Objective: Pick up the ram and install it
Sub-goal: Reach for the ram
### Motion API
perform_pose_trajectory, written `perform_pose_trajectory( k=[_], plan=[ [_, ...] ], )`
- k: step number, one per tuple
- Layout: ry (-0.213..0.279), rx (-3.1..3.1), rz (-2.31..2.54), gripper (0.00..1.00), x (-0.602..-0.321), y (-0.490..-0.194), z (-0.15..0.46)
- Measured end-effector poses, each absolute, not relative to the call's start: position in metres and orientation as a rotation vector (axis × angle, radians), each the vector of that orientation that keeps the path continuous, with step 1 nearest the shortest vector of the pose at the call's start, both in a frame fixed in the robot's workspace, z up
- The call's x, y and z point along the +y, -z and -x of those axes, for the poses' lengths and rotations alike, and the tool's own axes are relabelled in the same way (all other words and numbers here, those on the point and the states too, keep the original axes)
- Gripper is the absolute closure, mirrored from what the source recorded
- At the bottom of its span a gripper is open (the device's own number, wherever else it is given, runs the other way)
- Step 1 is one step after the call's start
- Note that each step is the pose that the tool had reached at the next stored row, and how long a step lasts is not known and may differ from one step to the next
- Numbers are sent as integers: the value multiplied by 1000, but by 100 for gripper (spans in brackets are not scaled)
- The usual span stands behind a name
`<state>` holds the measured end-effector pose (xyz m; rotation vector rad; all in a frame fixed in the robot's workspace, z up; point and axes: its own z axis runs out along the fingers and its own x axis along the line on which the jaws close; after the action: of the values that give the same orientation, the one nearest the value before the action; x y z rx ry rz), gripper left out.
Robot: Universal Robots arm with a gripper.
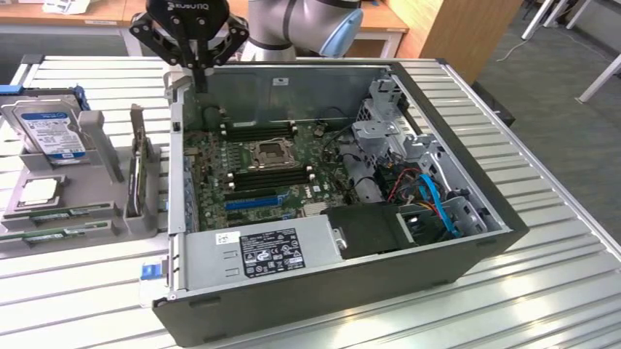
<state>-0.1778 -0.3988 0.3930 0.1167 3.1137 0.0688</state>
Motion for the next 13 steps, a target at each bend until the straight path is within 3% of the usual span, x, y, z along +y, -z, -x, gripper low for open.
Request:
perform_pose_trajectory(
  k=[13],
  plan=[
    [-69, 3114, -117, 90, -399, -393, 192]
  ],
)
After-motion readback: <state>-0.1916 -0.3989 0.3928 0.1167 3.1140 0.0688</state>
